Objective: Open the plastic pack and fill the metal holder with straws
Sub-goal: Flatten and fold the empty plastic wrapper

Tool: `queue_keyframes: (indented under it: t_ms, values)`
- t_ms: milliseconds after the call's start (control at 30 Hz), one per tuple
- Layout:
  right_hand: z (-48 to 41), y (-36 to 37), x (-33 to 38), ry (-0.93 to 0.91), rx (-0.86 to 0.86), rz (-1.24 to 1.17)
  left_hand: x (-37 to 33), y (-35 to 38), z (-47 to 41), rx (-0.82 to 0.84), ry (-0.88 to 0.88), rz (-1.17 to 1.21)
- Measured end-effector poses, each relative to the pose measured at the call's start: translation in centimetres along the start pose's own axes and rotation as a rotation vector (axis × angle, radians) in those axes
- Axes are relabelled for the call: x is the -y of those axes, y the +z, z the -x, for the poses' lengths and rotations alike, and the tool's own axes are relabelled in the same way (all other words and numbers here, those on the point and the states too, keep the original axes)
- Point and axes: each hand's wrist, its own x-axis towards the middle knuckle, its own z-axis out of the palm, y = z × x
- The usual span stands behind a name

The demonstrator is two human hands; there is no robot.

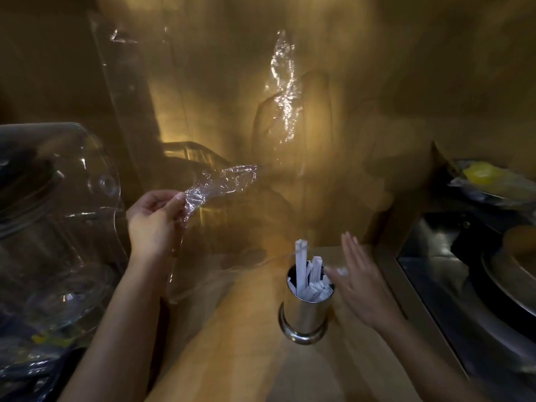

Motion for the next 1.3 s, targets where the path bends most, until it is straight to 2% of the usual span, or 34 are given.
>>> queue_keyframes:
  t_ms: [167, 333, 533, 767, 933, 1100, 1300]
  values:
    - [-0.1, 2.9, -1.1, 0.040, 0.171, 0.033, 0.5, -0.5, 0.8, 0.031, 0.007, -0.031]
    - [-1.1, 3.4, -1.4, -0.034, 0.189, 0.248, 1.1, -1.4, 1.1, 0.039, 0.052, -0.131]
    - [-3.1, 3.1, -1.1, 0.005, 0.225, 0.091, 1.5, -2.7, 1.2, 0.003, 0.051, -0.135]
    - [-3.5, 5.5, -0.6, -0.088, 0.334, 0.267, 2.7, -3.9, 1.7, 0.000, 0.014, -0.138]
    - [-3.5, 6.0, -0.1, -0.063, 0.326, 0.361, 3.1, -4.1, 1.8, 0.003, -0.014, -0.141]
    - [-5.4, 4.3, -0.2, -0.200, 0.178, 0.312, 3.5, -4.2, 1.6, -0.011, -0.024, -0.152]
    - [-6.6, 5.2, 0.4, -0.232, 0.306, 0.354, 4.3, -3.4, 1.3, 0.002, -0.054, -0.140]
